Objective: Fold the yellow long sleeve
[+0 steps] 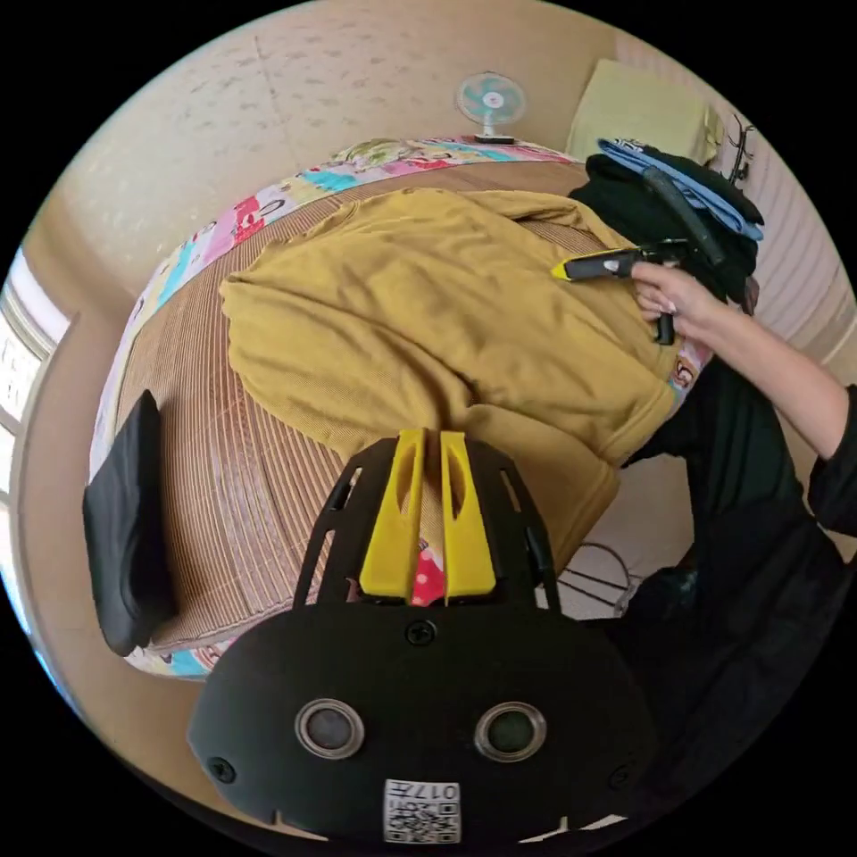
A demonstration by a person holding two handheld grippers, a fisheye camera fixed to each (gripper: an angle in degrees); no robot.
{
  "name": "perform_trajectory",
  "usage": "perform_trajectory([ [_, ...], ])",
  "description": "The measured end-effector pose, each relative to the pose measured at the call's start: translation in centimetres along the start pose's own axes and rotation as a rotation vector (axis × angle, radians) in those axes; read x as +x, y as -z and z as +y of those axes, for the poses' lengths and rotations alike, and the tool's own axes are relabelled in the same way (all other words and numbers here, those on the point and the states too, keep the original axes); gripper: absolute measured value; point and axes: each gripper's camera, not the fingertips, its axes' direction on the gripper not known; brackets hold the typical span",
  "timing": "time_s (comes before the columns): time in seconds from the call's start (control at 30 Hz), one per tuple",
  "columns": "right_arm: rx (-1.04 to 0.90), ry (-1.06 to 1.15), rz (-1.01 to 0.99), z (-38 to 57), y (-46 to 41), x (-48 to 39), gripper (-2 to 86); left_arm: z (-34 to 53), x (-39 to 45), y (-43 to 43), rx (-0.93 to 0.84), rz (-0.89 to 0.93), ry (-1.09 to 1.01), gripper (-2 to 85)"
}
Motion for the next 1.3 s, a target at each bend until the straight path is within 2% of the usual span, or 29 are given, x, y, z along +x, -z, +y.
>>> perform_trajectory([
  [0.1, 0.005, -0.046, -0.112, -0.6, -0.8, 1.3, 1.9, 3.3, -9.6, 6.5, 0.125, 0.138, 0.350, 3.1],
  [0.17, 0.010, -0.004, -0.050, -0.7, -1.3, -0.6, 1.7, 11.7, -17.8, 12.5, 0.360, 0.153, 0.824, 3.7],
  [0.2, 0.012, 0.016, -0.009, -0.7, -1.5, -1.4, 1.7, 14.5, -18.9, 13.7, 0.435, 0.153, 0.928, 3.8],
  [0.27, 0.018, 0.085, 0.160, -0.8, -2.5, -4.9, 1.7, 23.8, -18.6, 16.5, 0.732, 0.134, 1.159, 5.6],
  [0.33, 0.016, 0.127, 0.270, -0.8, -3.5, -7.1, 1.7, 27.1, -16.1, 16.5, 0.774, 0.123, 1.243, 9.0],
  [0.4, 0.017, 0.158, 0.348, -0.8, -4.3, -8.7, 1.7, 26.7, -13.0, 15.2, 0.719, 0.117, 1.217, 11.0],
  [0.47, 0.016, 0.172, 0.383, -0.9, -5.0, -9.8, 1.6, 21.7, -9.7, 12.3, 0.576, 0.186, 0.980, 11.1],
  [0.57, -0.008, 0.150, 0.330, -1.6, -5.1, -9.6, 1.5, 14.4, -7.0, 7.6, 0.340, 0.283, 0.749, 11.3],
  [0.7, -0.137, 0.135, 0.325, -1.5, -3.6, -10.1, 1.1, 9.4, -4.2, 1.3, 0.051, 0.269, 0.660, 10.6],
  [0.77, -0.064, 0.143, 0.338, 1.9, -2.0, -10.4, 0.7, 9.8, -1.8, 2.1, 0.068, 0.125, 0.591, 5.7],
  [0.83, -0.090, 0.171, 0.360, 5.4, -2.7, -9.8, 0.6, 10.7, -0.7, 1.1, -0.031, 0.189, 0.563, 3.7],
  [0.87, 0.016, 0.245, 0.351, 8.6, -2.0, -9.8, 0.5, 12.2, -0.3, 1.2, -0.036, 0.242, 0.580, 3.6],
  [0.93, 0.022, 0.265, 0.351, 11.7, -1.0, -9.6, 0.4, 14.8, -0.1, 1.7, -0.065, 0.333, 0.611, 3.5],
  [1.03, -0.091, 0.246, 0.325, 14.4, 1.1, -9.9, 0.0, 18.4, 0.6, 3.5, -0.102, 0.451, 0.578, 3.9],
  [1.07, -0.197, 0.249, 0.351, 15.2, 1.0, -10.0, -0.2, 19.8, 0.3, 4.7, -0.074, 0.450, 0.597, 4.5],
  [1.1, -0.224, 0.246, 0.367, 15.6, 1.0, -10.0, -0.2, 20.4, 0.0, 5.5, -0.053, 0.434, 0.607, 4.8],
  [1.23, -0.143, 0.188, 0.368, 17.5, 3.4, -10.1, -0.3, 22.6, -4.6, 11.7, 0.155, 0.052, 0.672, 10.0],
  [1.3, -0.074, 0.182, 0.321, 17.5, 4.3, -10.0, -0.1, 21.1, -7.6, 12.4, 0.126, -0.046, 0.640, 10.9],
])
